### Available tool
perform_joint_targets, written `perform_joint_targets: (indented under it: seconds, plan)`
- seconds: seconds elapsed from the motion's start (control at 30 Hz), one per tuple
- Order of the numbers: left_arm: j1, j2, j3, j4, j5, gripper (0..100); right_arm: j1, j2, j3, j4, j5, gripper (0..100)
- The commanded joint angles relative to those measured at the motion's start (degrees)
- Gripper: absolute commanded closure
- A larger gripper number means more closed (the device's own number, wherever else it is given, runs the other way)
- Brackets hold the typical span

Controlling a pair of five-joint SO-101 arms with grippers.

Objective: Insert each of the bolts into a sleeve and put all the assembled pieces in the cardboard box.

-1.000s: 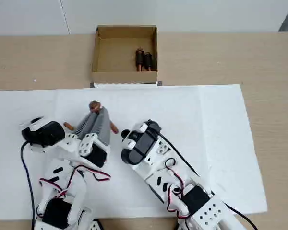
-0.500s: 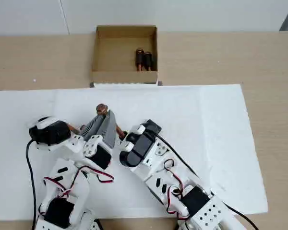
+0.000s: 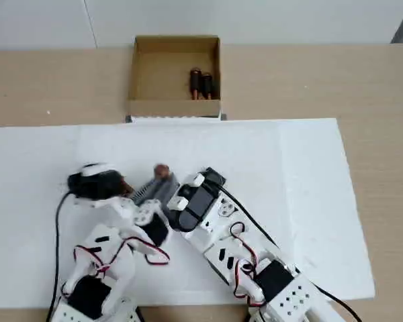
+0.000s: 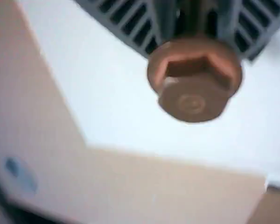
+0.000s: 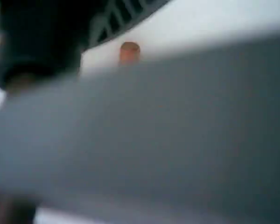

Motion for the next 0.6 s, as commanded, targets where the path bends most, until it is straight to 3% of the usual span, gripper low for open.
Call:
perform_joint_targets:
  seconds: [0.0, 0.3, 0.47, 0.57]
  plan:
    - [1.23, -0.44, -0.66, 5.1, -2.46, 100, -0.31, -0.57, -3.25, -1.71, 0.62, 99.5]
    - [0.79, -0.44, -0.66, 9.67, -3.16, 98, -0.31, -0.57, -2.99, -1.71, 0.62, 99.5]
    - [0.7, -0.44, -0.84, 9.67, -5.1, 79, -0.31, -0.57, -2.99, -1.71, 0.62, 99.5]
    - [-0.18, -0.44, -3.03, 9.93, -5.1, 78, -0.31, -0.57, -2.9, -1.71, 0.62, 99.5]
